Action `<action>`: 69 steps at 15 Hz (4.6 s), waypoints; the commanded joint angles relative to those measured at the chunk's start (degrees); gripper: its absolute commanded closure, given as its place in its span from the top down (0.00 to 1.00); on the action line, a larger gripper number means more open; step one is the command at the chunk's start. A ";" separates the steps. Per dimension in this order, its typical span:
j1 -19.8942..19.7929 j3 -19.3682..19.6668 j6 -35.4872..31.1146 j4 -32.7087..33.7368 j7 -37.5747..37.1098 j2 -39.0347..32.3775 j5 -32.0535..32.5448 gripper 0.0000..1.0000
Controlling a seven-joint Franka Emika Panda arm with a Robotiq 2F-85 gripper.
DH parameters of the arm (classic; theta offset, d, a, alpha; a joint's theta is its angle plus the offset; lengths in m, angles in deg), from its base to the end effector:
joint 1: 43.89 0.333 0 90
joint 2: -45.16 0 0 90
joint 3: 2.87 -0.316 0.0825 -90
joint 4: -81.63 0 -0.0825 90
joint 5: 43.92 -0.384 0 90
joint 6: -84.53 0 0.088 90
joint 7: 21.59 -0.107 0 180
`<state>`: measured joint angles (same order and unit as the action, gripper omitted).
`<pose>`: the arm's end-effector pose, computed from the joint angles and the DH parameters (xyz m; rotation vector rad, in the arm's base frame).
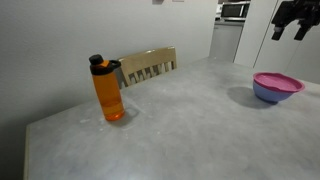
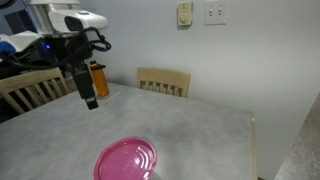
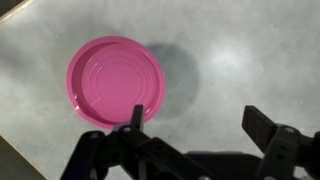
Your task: Pick the pink plate and place it on the table
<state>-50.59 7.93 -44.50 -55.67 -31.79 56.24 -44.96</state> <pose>0.4503 -0.1421 0.3945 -3.0001 0.7532 -0.0751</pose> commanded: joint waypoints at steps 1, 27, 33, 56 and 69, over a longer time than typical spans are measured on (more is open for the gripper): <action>-0.75 1.10 -1.87 0.42 6.09 -5.89 -7.37 1.00; -5.45 -0.18 -17.64 -1.20 24.68 -21.50 -2.43 1.00; -6.74 -1.43 -18.86 -1.24 30.49 -22.44 -7.96 1.00; -4.69 -0.28 -15.71 7.62 16.39 -29.95 4.52 0.17; -4.00 -1.23 -13.26 8.77 17.44 -27.72 4.44 0.03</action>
<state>-54.95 6.98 -60.32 -47.86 -14.40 27.86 -41.54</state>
